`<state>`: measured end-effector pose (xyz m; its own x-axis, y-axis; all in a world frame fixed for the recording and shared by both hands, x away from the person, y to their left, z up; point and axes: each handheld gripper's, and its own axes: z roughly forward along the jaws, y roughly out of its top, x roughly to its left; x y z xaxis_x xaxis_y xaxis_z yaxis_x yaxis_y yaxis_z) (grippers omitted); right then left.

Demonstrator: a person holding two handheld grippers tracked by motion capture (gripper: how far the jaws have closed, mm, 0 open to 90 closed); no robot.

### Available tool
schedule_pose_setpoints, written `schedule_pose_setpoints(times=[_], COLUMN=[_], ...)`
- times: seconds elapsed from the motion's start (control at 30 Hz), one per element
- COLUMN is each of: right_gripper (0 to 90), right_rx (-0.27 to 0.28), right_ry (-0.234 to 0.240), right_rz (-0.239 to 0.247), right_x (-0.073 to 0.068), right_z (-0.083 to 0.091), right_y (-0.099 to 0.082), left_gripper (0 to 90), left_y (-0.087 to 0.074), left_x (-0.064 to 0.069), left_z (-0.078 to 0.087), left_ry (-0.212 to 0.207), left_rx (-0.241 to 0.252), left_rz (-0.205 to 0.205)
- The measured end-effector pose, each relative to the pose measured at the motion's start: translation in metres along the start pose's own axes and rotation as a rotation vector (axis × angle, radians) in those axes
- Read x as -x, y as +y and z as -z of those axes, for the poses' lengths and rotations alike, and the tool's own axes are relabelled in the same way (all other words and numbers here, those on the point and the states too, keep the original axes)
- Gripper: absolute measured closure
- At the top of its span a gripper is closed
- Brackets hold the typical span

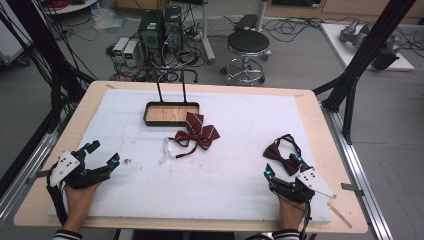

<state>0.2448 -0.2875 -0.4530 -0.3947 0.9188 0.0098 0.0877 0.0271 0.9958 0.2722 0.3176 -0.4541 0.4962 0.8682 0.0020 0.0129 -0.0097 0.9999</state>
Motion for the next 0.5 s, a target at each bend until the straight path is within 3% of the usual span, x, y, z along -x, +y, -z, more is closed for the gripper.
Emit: schedule_pose_setpoints(times=[0.5], right_gripper=[10.0], right_rx=[0.007], right_ry=[-0.002], right_rz=[0.0], right_x=[0.0004], right_z=[0.0003], right_y=[-0.0002], left_gripper=[15.7], left_y=[0.0006], left_x=[-0.0008], left_z=[-0.0013], left_ry=[0.011], left_rx=[-0.012], left_rz=[0.015])
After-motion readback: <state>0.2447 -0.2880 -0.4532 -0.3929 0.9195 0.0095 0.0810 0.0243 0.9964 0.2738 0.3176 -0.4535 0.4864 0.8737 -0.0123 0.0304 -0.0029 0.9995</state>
